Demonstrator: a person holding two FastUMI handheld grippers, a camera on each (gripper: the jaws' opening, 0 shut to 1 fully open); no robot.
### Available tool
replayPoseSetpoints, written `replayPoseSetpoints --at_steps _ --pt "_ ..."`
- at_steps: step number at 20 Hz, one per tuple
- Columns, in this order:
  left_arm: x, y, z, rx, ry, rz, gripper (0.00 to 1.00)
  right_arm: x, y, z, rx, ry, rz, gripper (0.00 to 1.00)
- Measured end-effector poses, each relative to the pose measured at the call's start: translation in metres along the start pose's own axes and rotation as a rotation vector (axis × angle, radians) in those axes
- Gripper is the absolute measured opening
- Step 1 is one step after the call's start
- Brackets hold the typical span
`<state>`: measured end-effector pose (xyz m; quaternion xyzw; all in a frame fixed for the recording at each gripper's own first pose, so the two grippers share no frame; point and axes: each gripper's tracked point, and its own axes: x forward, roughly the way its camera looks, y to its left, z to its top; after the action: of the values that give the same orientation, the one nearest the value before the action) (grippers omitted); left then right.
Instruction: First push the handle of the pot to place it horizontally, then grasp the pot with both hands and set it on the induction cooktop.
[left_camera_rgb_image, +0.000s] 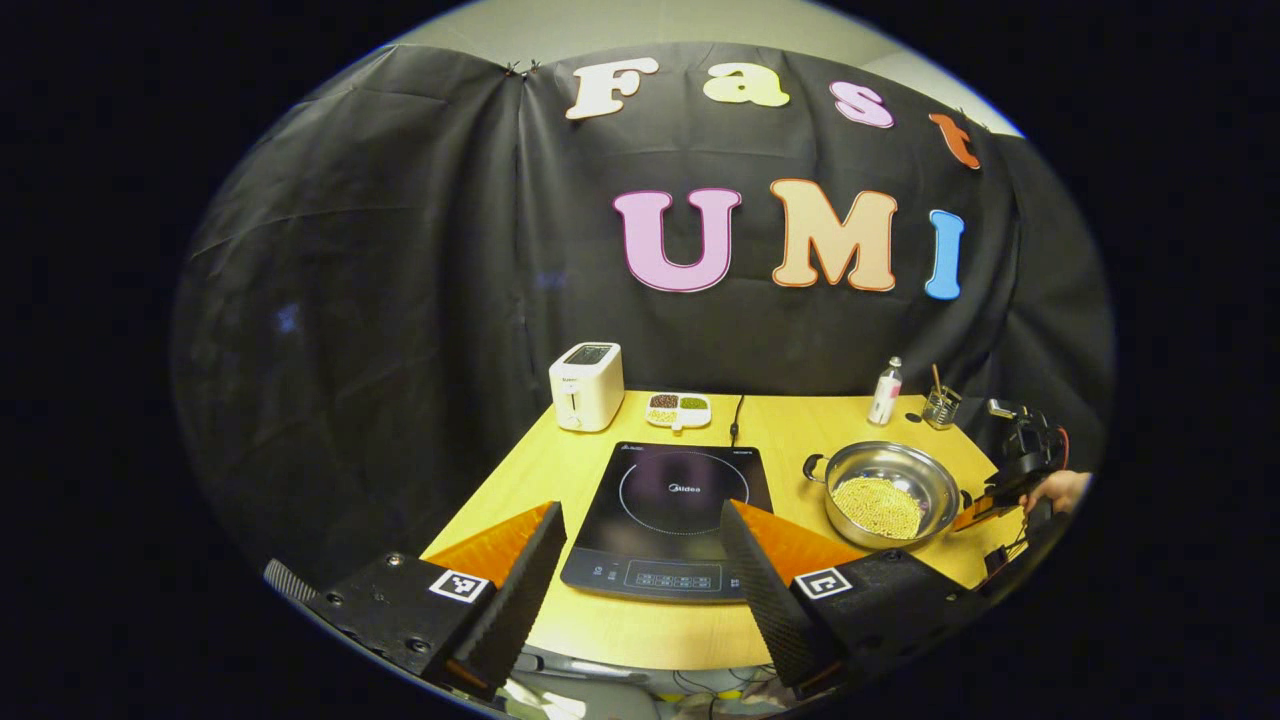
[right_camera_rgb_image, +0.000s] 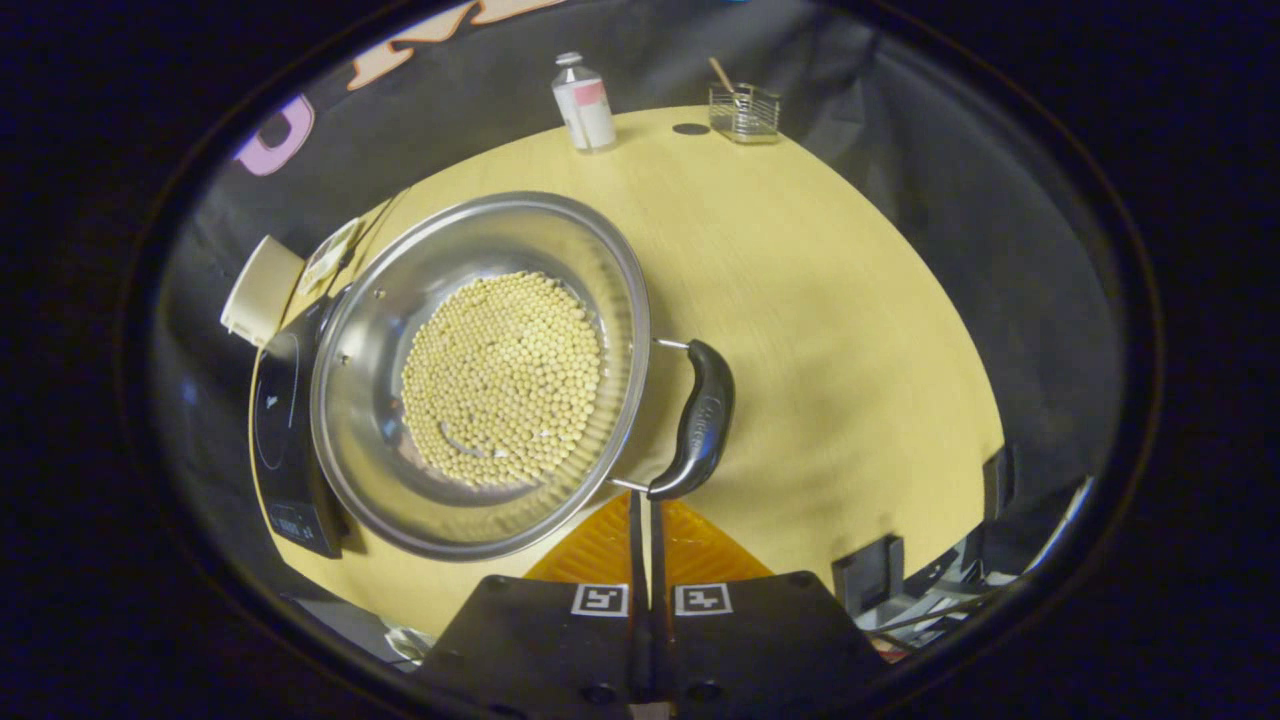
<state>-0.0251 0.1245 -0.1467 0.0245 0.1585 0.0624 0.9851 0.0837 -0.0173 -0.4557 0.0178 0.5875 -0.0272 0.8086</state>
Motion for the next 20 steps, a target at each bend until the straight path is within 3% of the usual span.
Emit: replayPoseSetpoints --at_steps 6,9,10,12,19,20 --pt "0.023 -0.042 0.007 -0.087 0.028 0.024 0.96 0.013 -0.008 0.027 -0.069 0.049 0.049 0.00" --pt "0.036 -0.061 0.014 -0.084 0.027 0.051 0.96 0.019 -0.015 0.044 -0.068 0.061 0.077 0.03" --pt "0.040 -0.067 0.016 -0.083 0.023 0.057 0.92 0.022 -0.016 0.051 -0.067 0.063 0.088 0.03" --pt "0.047 -0.082 0.020 -0.090 0.023 0.062 0.96 0.026 -0.016 0.060 -0.067 0.072 0.108 0.00" --pt "0.068 -0.126 0.015 -0.103 0.062 0.085 0.96 0.029 -0.016 0.079 -0.138 0.100 0.159 0.03" --pt "0.072 -0.132 0.013 -0.103 0.069 0.087 0.92 0.028 -0.015 0.079 -0.139 0.106 0.176 0.00"
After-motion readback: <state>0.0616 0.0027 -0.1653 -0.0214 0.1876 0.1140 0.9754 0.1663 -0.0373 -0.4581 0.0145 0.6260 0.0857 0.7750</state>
